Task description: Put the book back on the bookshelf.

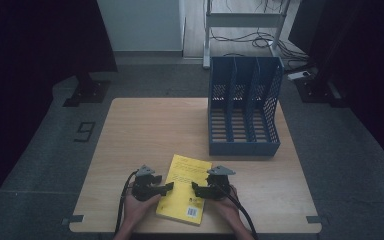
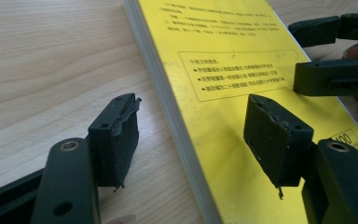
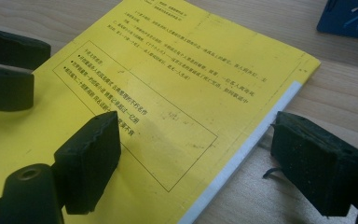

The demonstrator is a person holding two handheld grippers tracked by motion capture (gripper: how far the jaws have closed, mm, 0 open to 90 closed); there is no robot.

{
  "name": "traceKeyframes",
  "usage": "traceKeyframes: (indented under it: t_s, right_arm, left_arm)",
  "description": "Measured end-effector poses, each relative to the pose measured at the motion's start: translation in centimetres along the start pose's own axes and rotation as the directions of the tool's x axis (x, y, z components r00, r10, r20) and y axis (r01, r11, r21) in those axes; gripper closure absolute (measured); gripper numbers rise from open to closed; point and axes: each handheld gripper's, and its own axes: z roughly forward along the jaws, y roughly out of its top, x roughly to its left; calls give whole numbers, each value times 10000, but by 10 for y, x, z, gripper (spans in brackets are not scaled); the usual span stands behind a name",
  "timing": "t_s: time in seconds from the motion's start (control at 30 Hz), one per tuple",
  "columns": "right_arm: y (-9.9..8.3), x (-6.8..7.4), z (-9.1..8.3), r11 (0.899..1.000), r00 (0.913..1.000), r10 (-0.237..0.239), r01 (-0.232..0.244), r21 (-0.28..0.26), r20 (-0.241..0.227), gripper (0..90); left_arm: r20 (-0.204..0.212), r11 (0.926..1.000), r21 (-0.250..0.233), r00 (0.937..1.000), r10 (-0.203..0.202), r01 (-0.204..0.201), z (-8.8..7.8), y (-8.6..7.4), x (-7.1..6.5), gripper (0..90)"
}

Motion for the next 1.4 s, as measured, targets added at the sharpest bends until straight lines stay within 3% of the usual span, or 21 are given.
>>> traceKeyframes:
  t_s: [0.4,0.73,1.4]
  right_arm:
    - [-1,0,0,10000,10000,1,-1,-71,20,162]
    - [-1,1,0,10000,10000,35,-35,-60,45,165]
    - [-1,2,0,10000,9999,-28,29,-82,115,163]
  left_arm:
    - [169,9994,179,9994,292,-295,8,-1,-11,351]
    - [326,9999,95,9995,-44,41,8,0,-10,333]
    - [28,10000,-58,10000,-26,26,5,2,-16,355]
